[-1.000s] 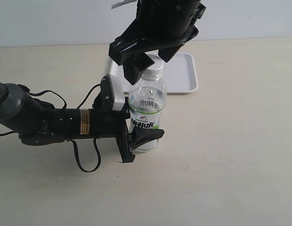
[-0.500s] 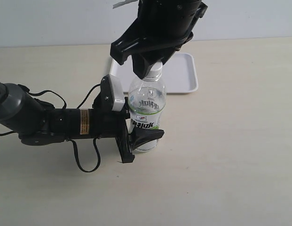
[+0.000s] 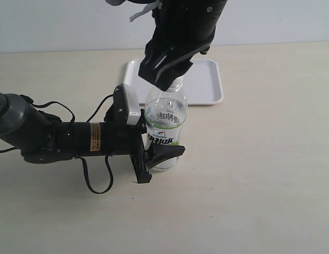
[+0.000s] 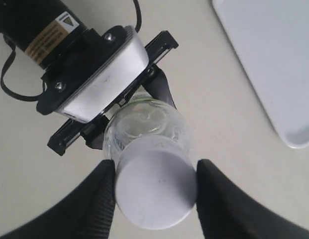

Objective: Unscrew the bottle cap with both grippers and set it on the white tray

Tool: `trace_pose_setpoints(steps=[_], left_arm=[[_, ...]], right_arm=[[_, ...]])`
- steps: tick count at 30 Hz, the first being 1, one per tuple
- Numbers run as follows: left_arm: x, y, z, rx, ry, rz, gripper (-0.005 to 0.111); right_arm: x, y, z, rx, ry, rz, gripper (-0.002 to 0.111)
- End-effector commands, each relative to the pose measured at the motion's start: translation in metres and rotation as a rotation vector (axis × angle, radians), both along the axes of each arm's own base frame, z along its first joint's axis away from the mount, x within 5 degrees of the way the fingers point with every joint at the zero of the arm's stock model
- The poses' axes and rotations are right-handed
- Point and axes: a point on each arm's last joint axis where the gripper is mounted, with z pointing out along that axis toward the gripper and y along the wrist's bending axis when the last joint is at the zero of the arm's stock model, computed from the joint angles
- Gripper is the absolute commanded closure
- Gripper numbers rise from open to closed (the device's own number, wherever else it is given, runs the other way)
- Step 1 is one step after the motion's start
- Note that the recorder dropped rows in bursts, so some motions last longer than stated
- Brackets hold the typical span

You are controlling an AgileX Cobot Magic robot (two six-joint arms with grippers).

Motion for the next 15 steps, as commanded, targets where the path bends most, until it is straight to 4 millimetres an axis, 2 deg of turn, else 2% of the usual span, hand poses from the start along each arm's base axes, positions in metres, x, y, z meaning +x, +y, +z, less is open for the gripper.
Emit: trace_pose_setpoints(steps=[1, 15], left_arm=[[-0.0012, -0.0005, -0.0005, 0.021, -0.002, -0.002, 0.107], [-0.0015, -0.0005, -0.0006, 0.023, -0.002, -0.006, 0.107]], right_arm=[[-0.001, 0.0005, 0.0028, -0.024, -0.038, 0.152, 0.108], [-0.0013, 0.0009, 0.0028, -0.165, -0.163, 0.727, 0.108]])
